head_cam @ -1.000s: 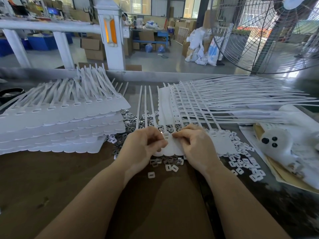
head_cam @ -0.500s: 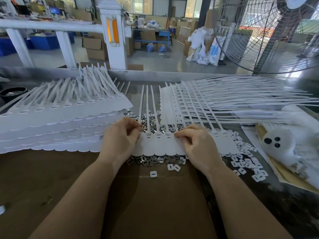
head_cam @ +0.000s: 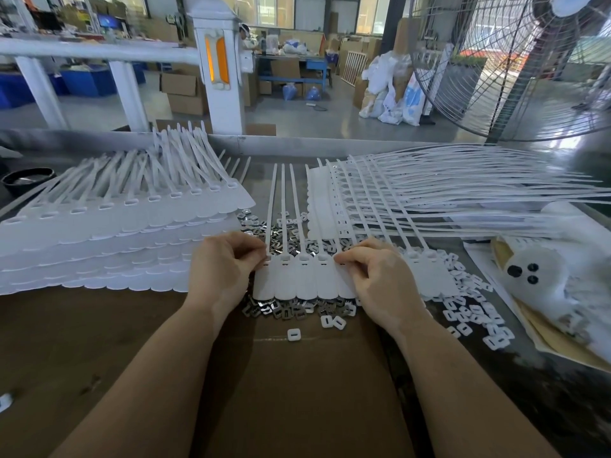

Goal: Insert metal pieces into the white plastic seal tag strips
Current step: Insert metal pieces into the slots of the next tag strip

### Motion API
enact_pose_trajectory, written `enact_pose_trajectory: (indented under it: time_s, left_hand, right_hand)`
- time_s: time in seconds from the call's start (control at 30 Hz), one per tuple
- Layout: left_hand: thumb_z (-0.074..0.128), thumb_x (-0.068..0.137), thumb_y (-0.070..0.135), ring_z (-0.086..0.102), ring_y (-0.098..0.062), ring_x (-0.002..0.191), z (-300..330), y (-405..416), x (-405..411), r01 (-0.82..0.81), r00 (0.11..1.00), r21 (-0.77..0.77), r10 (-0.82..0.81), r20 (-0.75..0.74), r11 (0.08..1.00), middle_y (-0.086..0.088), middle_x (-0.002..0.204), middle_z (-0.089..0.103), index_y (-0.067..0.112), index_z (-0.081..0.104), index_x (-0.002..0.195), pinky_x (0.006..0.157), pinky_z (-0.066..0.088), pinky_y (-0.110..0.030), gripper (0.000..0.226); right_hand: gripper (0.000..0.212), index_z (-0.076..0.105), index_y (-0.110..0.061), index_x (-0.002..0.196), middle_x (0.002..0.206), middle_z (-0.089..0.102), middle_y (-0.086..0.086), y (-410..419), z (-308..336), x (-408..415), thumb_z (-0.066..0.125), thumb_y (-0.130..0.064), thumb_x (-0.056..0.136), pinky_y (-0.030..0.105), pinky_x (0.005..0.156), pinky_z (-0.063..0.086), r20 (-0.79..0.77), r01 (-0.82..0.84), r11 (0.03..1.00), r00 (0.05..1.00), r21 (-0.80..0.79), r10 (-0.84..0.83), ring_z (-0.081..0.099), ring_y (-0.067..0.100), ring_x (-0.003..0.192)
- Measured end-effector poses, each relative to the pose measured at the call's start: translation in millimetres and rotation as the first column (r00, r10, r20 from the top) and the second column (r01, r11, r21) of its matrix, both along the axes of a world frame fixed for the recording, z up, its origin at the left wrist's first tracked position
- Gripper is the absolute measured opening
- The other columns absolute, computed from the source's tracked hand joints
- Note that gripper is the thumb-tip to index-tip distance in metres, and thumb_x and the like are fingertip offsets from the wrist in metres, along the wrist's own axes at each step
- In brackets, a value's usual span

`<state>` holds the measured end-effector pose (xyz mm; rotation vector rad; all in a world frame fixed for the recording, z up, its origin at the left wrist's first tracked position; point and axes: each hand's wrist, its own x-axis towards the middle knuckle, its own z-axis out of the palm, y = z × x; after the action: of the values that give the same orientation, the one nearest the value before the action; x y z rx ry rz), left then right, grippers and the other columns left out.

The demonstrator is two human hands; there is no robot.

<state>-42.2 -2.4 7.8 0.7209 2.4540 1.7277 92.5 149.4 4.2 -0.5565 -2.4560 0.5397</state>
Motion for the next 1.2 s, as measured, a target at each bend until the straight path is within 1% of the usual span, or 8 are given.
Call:
enact_pose_trajectory:
  time_s: [0.13,0.27,0.4,0.5,0.67,0.8,1.0,1.2]
  left_hand:
    - [0.071,0.079,0.006,0.066,-0.007,0.075,-0.5,0.6,-0.2,-0.049,0.999,0.045,0.049,0.006,0.998,0.016,0.068,0.067,0.033,0.062,0.07,0.07,0.05,-0.019,0.03]
    - [0.07,0.079,0.003,0.067,-0.014,0.076,0.0,2.4,-0.6,-0.028,0.999,0.079,0.024,0.041,0.996,0.005,0.075,0.069,0.028,0.062,0.075,0.08,0.055,-0.038,0.027]
    - [0.073,0.078,0.008,0.067,-0.014,0.079,-1.4,3.0,-1.9,-0.027,0.999,0.059,0.024,0.04,0.998,0.006,0.077,0.069,0.029,0.062,0.075,0.083,0.053,-0.04,0.023]
    - [0.074,0.078,0.015,0.065,-0.011,0.081,-2.6,5.2,-1.4,-0.033,0.999,0.004,0.033,0.017,0.999,0.009,0.078,0.069,0.029,0.06,0.075,0.08,0.05,-0.034,0.02]
    - [0.072,0.08,0.015,0.061,-0.005,0.076,-2.4,7.1,-0.2,-0.056,0.998,-0.086,0.053,-0.042,0.995,0.012,0.076,0.065,0.026,0.062,0.078,0.066,0.044,-0.018,0.015]
    - [0.071,0.079,0.011,0.062,-0.008,0.077,-1.0,7.2,0.1,-0.053,0.997,-0.133,0.046,-0.059,0.99,0.009,0.076,0.066,0.023,0.063,0.079,0.068,0.044,-0.02,0.015]
    - [0.074,0.076,0.008,0.058,-0.001,0.07,0.2,6.9,2.5,-0.053,0.995,-0.129,0.041,-0.088,0.99,0.013,0.072,0.064,0.027,0.059,0.076,0.065,0.042,-0.013,0.025]
    - [0.069,0.082,0.014,0.055,0.004,0.069,-1.1,4.1,2.0,-0.089,0.986,-0.189,0.059,-0.157,0.978,0.021,0.072,0.059,0.027,0.062,0.083,0.06,0.035,-0.005,0.015]
  right_hand:
    - [0.02,0.072,-0.015,0.101,0.099,0.063,-0.004,0.2,-0.2,0.6,0.056,-0.01,0.091,0.012,0.088,0.033,0.001,-0.005,1.0,1.0,-0.002,0.005,0.05,0.01,0.1]
    - [0.019,0.073,-0.015,0.099,0.097,0.063,-0.004,0.3,-0.8,0.6,0.057,-0.009,0.09,0.01,0.086,0.032,-0.007,-0.001,1.0,1.0,0.008,0.001,0.05,0.009,0.098]
    - [0.018,0.074,-0.015,0.096,0.095,0.064,-0.004,0.6,0.5,0.3,0.058,-0.009,0.089,0.008,0.084,0.032,-0.007,0.003,1.0,1.0,0.019,-0.003,0.052,0.009,0.094]
    - [0.017,0.074,-0.016,0.095,0.092,0.065,-0.005,0.8,1.2,0.7,0.06,-0.01,0.088,0.01,0.082,0.034,0.004,0.011,0.999,1.0,0.05,-0.011,0.053,0.007,0.09]
    - [0.017,0.074,-0.015,0.095,0.092,0.065,-0.004,0.6,1.1,2.1,0.06,-0.01,0.088,0.012,0.084,0.034,0.0,0.009,0.999,1.0,0.046,-0.009,0.053,0.009,0.092]
    - [0.016,0.074,-0.013,0.095,0.092,0.065,-0.002,-0.6,1.0,3.5,0.06,-0.009,0.088,0.015,0.087,0.036,-0.016,0.005,0.999,1.0,0.04,-0.004,0.054,0.012,0.093]
    - [0.017,0.074,-0.013,0.095,0.093,0.065,-0.002,-1.4,0.6,3.2,0.059,-0.008,0.088,0.02,0.088,0.039,-0.018,0.009,0.999,1.0,0.034,-0.008,0.054,0.013,0.094]
    - [0.016,0.074,-0.013,0.095,0.092,0.064,-0.003,-0.9,0.5,3.2,0.06,-0.009,0.088,0.016,0.086,0.036,-0.023,0.011,1.0,1.0,0.026,-0.01,0.053,0.011,0.092]
